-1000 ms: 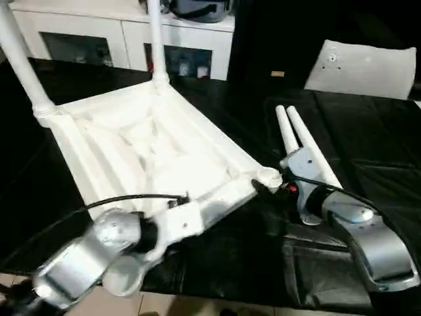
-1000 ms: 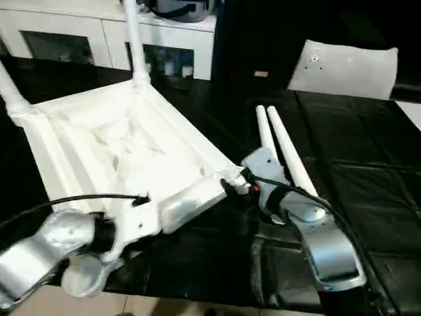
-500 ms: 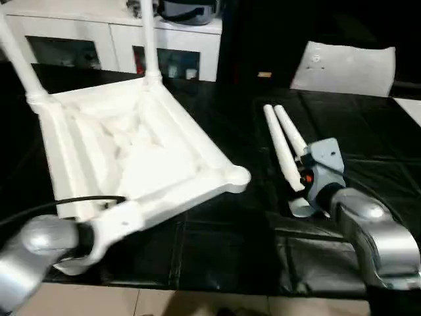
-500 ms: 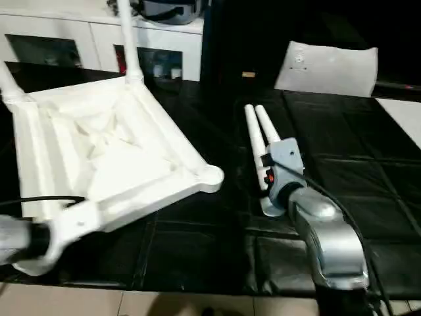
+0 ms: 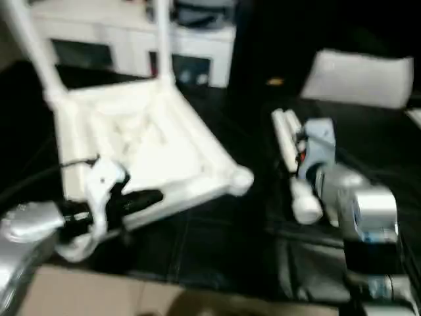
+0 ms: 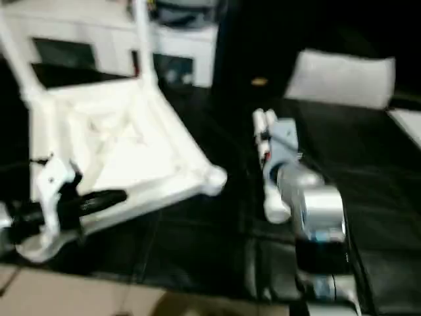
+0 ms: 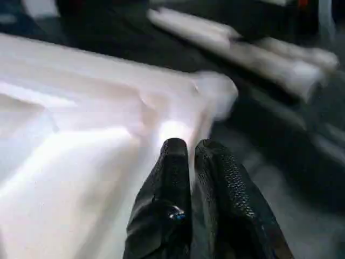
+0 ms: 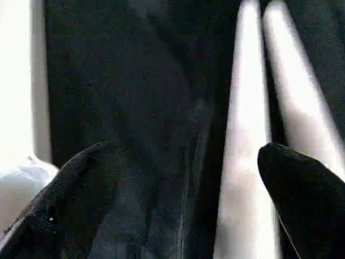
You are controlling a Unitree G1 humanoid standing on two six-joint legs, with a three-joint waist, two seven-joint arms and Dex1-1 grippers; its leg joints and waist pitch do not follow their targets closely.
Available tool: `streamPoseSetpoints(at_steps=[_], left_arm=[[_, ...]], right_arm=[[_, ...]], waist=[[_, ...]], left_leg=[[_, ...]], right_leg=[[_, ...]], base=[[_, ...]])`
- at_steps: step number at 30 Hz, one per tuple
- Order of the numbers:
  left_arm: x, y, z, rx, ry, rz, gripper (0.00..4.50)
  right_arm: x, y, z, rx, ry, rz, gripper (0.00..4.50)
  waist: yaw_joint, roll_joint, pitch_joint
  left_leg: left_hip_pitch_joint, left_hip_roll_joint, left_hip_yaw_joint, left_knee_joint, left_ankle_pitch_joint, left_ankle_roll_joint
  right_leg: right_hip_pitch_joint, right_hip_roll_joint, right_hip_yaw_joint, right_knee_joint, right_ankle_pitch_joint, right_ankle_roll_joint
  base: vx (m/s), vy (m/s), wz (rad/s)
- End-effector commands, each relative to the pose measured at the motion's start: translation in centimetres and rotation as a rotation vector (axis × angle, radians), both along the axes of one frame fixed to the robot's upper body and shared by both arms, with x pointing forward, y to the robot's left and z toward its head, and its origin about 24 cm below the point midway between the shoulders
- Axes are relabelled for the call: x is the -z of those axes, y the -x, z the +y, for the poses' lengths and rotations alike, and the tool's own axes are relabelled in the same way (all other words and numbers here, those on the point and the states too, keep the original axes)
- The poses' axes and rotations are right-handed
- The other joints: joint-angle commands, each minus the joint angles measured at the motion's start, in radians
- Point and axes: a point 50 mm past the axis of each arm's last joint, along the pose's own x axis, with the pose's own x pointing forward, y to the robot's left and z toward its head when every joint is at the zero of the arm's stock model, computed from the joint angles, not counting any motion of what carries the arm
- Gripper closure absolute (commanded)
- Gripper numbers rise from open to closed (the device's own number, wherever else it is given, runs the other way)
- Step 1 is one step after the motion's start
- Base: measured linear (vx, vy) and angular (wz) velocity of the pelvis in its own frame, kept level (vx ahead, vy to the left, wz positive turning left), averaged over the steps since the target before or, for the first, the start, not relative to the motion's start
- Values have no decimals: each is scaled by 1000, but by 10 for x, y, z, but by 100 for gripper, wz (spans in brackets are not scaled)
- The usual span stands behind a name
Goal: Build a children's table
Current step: Rotate table base, then pick table leg
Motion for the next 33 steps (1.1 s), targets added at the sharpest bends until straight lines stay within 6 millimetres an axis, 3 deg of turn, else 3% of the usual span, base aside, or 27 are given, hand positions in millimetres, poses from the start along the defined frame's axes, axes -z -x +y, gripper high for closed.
streamPoseSetpoints(at_steps=[1,2,5,9,15,18,21,26,33], left_arm=[[-1,-3,-7,-13,11,0,374],[-1,-3,-11,-6,16,2,360],[0,-1,-21,7,28,10,350],[2,3,-29,33,42,19,312],[6,5,-35,51,24,39,264],[5,5,-37,63,25,39,230],[4,5,-40,71,24,40,218],[5,7,-42,90,22,46,171],[6,7,-42,96,7,49,126]], right_arm=[[-3,-7,-7,30,35,-4,0],[-2,-10,-8,44,44,4,0],[3,-13,-13,69,54,43,0],[4,-13,-17,90,74,48,0],[14,-12,-16,84,3,118,0],[18,-11,-15,84,-27,144,35],[21,-10,-16,99,-52,162,38],[20,-11,-17,116,-66,177,95],[20,-11,-16,109,-81,206,151]], waist=[[-14,21,-74],[-14,18,-73],[-18,12,-71],[-28,6,-68],[-29,4,-63],[-29,4,-65],[-28,2,-66],[-28,3,-68],[-28,2,-67]], left_leg=[[-5,48,-5,-71,1,-10],[-23,41,-2,-72,1,-6],[-25,40,5,-71,-37,0],[-27,40,6,-71,-61,10],[-19,36,10,-68,-102,19],[-21,38,8,-69,-98,19],[-21,38,8,-68,-93,21],[-23,38,8,-68,-75,19],[-22,37,9,-67,-81,19]], right_leg=[[54,-73,76,-88,-109,-82],[72,-77,78,-86,-57,-117],[76,-80,78,-101,-142,-106],[75,-79,75,-112,-214,-70],[63,-76,71,-130,-352,-19],[62,-76,69,-129,-343,-14],[62,-76,70,-127,-332,-15],[65,-76,70,-123,-303,-22],[63,-76,69,-126,-320,-17]], base=[[0,0,0],[0,0,0],[0,0,0],[0,0,0],[0,0,0],[0,0,0],[0,0,0],[0,0,0],[0,0,0]])
